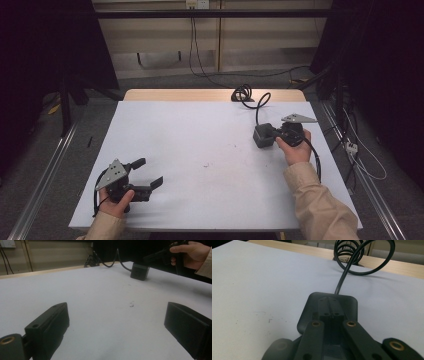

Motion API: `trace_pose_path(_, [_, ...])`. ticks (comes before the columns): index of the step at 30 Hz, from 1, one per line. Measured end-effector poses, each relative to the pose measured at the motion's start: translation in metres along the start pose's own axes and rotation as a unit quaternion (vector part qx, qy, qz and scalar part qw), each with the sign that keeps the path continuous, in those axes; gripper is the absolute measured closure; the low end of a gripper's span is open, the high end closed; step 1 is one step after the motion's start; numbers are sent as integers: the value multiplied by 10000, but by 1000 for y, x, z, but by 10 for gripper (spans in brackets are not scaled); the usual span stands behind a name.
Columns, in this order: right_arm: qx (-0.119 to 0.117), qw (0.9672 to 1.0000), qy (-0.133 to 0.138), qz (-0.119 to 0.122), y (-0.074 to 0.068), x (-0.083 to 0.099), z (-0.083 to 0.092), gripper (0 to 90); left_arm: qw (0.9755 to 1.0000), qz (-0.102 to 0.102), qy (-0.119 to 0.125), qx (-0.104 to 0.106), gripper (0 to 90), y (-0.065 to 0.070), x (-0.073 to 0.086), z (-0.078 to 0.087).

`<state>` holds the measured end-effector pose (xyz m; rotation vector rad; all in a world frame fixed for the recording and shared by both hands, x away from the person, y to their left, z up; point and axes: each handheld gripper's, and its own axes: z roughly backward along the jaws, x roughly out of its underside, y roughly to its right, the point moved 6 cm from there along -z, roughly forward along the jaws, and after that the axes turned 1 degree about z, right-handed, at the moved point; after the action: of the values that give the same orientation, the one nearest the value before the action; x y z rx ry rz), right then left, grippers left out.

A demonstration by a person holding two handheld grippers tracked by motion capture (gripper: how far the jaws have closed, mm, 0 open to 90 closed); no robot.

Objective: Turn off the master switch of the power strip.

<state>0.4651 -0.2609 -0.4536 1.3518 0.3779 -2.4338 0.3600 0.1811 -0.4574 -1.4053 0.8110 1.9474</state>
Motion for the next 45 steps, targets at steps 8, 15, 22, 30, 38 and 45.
trace_pose_path(8, [6,10000,3,34,0,2,-1,900,10000,-4,0,0,57,0,0,0])
trace_pose_path(15, [-57,10000,15,55,-1,3,0,900,10000,-22,16,19,57,1,-1,0])
trace_pose_path(22, [-63,9999,17,130,-1,3,0,900,10000,-24,19,28,57,2,-1,0])
trace_pose_path(30, [-62,9998,16,170,-1,3,-1,900,10000,-39,12,45,57,3,-1,0])
trace_pose_path(38, [-35,10000,46,-10,-1,3,-4,900,10000,-37,13,45,57,3,0,1])
trace_pose_path(45, [92,9999,-9,129,-3,2,-3,900,10000,-3,20,31,57,2,0,1])
